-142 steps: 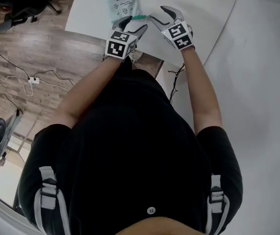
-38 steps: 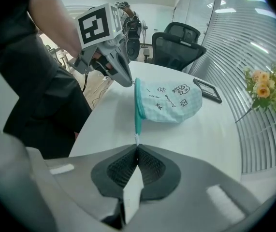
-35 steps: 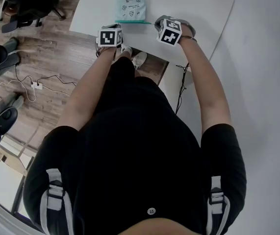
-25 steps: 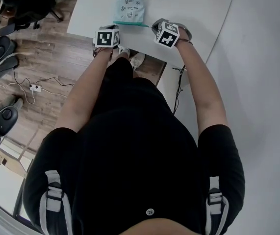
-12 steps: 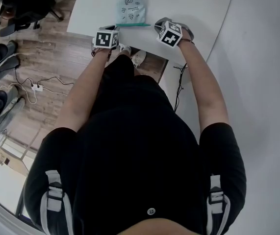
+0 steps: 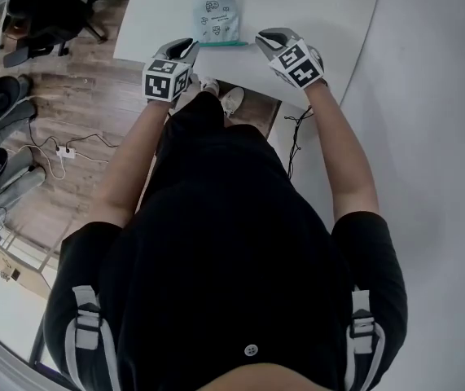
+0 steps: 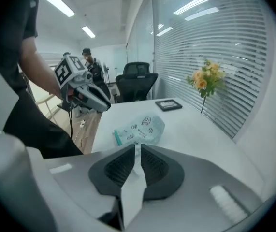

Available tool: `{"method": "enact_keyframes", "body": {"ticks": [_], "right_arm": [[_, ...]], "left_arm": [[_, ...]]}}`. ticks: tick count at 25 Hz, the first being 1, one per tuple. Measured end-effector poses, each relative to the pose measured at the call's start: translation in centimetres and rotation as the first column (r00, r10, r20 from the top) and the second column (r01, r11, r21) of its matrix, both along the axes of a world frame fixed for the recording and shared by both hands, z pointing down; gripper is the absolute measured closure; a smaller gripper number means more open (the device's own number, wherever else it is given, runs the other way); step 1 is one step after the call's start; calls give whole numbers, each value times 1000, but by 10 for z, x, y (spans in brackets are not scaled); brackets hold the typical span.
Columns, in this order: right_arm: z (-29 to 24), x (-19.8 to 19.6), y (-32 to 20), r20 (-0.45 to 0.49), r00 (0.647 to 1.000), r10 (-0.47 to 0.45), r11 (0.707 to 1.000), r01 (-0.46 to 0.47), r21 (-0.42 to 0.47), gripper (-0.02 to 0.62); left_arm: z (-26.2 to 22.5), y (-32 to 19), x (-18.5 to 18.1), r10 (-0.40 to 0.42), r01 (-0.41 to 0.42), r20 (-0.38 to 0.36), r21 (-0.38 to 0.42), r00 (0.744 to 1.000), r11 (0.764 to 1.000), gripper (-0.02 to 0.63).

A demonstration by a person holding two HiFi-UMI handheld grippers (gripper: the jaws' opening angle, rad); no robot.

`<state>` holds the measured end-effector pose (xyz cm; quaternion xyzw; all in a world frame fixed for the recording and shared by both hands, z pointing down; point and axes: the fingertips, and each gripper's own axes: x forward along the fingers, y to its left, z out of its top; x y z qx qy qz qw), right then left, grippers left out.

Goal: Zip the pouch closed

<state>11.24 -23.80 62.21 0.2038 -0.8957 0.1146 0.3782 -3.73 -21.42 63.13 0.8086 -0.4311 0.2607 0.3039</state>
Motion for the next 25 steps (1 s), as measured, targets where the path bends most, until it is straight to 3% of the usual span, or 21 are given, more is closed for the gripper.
{"method": "enact_keyframes", "body": {"ticks": [7,14,20,25], "right_arm": [[-87,-1,-9,250,957,147,984,-168,62,548],[-180,-6,-2,466,868,171,959,-255,122,551],[-231,-12,10,507,853,122,941,-261,214,555],[-255,-11,15,545,831,111,924,-288,250,574]], "left_arm": [[-100,-21,21,57,-34,-93,232,994,972,540],[-180,-22,40,105,-40,-141,401,984,915,572],[-232,-20,44,120,-23,-163,499,979,866,597],[-255,-19,46,127,-1,-198,535,972,845,597]]}}
